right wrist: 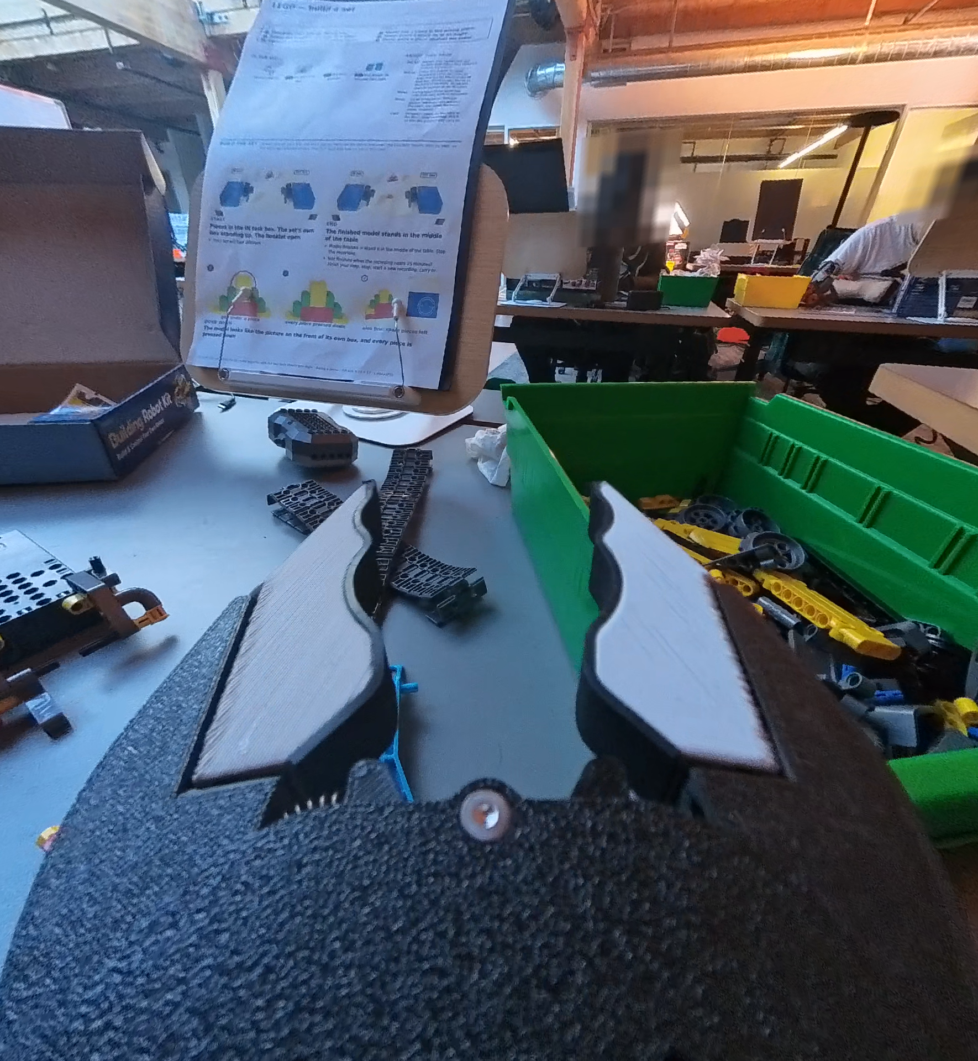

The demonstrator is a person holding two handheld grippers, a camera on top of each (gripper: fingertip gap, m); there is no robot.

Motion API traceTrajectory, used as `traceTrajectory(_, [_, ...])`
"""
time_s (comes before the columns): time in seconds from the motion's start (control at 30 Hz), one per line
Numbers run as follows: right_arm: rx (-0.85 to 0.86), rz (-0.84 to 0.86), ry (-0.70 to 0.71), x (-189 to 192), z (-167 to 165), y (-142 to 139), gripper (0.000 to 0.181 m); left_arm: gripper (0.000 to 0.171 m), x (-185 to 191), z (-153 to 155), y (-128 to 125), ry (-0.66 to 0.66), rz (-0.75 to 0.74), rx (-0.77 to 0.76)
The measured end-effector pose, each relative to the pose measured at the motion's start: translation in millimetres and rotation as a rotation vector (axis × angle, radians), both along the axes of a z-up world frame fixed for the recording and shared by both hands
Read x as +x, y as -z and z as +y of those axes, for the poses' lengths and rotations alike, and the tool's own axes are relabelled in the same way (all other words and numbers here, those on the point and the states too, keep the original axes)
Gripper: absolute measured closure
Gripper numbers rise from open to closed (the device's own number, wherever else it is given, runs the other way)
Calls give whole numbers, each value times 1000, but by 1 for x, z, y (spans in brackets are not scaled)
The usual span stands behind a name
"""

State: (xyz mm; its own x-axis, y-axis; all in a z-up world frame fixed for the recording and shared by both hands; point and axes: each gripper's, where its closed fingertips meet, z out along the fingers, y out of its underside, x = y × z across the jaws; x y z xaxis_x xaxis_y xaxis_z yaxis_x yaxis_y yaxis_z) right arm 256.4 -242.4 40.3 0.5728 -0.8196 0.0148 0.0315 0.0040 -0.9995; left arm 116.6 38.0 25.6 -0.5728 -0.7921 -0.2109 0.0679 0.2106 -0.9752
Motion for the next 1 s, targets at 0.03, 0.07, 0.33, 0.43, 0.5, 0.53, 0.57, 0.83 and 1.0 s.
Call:
traceTrajectory(0.03, [2, 2, -4, 0, 0, 0, 110, 154, -1, -1, -1, 6, -6, 0])
traceTrajectory(0.07, [6, 2, -15, 0, 2, 0, 108, 154, -1, -1, 0, 10, -3, 2])
traceTrajectory(0.33, [0, -1, -113, -9, 16, 0, 109, 158, -4, -13, 1, 118, 12, -9])
traceTrajectory(0.43, [-38, 14, -164, -17, 25, 4, 131, 157, -2, -20, 4, 173, 40, -6])
traceTrajectory(0.5, [-66, 1, -179, -23, 27, 5, 153, 156, -1, -19, 4, 174, 52, -19])
traceTrajectory(0.53, [-73, -6, -173, -24, 25, 5, 154, 157, 0, -18, 2, 167, 47, -29])
traceTrajectory(0.57, [-73, -4, -174, -25, 24, 5, 154, 157, 0, -17, 1, 163, 45, -38])
traceTrajectory(0.83, [-268, 438, -210, -75, 26, 74, 142, 158, 0, -19, 4, 182, 64, -29])
traceTrajectory(1.0, [-367, 541, -176, -86, 39, 103, 135, 158, -2, -22, 4, 210, 76, -42])
